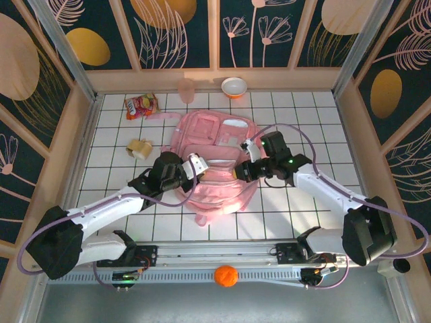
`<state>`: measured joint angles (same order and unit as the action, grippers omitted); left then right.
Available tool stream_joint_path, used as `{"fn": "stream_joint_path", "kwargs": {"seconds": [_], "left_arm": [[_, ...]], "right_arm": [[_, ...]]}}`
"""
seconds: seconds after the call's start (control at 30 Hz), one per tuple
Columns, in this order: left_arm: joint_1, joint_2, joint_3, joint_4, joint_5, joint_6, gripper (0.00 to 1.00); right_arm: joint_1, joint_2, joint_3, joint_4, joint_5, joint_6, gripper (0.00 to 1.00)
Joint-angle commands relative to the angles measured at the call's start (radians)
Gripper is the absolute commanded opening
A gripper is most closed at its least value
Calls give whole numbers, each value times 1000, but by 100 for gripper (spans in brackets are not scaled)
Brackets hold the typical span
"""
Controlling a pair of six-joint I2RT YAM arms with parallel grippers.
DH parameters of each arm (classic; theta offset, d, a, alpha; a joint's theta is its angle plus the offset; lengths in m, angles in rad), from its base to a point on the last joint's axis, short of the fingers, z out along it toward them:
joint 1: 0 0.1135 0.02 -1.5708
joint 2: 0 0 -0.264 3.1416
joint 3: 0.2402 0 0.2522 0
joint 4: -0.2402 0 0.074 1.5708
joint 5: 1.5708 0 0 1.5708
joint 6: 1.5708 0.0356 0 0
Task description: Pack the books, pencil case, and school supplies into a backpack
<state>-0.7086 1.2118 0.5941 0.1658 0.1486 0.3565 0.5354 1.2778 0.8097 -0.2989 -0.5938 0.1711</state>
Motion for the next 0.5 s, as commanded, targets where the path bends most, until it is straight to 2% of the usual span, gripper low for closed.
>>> {"fn": "stream_joint_path", "kwargs": {"seconds": [0.0,0.33,0.47], "left_arm": [[3,-20,2,46,-8,-31,0],[3,-21,10,53,6,-36,0],[3,-15,20,51,10,-34,0]], "right_arm": [[31,-28,-47,123,-58,78,0],[18,-5,-106,207,-235,-54,16],[-39,-15,-130,222,-276,-52,23]]}}
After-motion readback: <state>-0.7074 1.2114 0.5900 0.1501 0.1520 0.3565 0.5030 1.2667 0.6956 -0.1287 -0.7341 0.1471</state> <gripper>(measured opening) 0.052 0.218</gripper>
